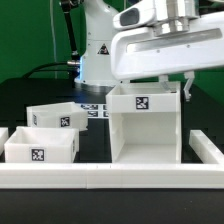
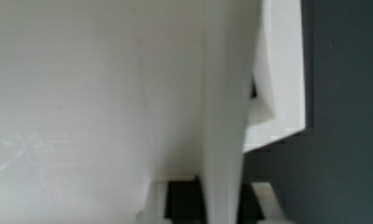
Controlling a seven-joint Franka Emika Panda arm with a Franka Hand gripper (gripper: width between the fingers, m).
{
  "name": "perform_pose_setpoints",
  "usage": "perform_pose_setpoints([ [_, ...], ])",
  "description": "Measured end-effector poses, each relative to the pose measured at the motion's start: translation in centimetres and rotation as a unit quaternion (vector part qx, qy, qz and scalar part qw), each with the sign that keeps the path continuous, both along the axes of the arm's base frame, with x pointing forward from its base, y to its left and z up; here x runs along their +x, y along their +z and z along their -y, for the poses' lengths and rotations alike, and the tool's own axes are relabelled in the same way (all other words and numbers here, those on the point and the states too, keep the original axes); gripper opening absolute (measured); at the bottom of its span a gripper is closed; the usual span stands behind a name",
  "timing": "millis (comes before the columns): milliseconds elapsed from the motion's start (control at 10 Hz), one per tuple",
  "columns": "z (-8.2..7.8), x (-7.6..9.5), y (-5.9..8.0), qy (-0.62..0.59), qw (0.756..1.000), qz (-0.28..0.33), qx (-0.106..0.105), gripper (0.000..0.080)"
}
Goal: Assemble drawer
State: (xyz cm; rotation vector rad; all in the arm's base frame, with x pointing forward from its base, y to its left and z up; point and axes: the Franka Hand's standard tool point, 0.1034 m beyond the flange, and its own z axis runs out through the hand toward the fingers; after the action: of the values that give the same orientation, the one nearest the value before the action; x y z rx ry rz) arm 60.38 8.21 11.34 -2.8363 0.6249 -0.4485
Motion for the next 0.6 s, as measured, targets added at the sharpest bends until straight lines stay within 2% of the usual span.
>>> perform_pose_setpoints([
  [300, 0.65, 0.77, 0.46, -0.109, 0.993, 0.008, 0.042, 0.0041],
  [400, 0.41, 0.83, 0.49, -0.149, 0.987, 0.003, 0.06, 0.0044],
  [600, 0.25, 0.85, 0.66, -0.181, 0.981, 0.002, 0.074, 0.0048],
])
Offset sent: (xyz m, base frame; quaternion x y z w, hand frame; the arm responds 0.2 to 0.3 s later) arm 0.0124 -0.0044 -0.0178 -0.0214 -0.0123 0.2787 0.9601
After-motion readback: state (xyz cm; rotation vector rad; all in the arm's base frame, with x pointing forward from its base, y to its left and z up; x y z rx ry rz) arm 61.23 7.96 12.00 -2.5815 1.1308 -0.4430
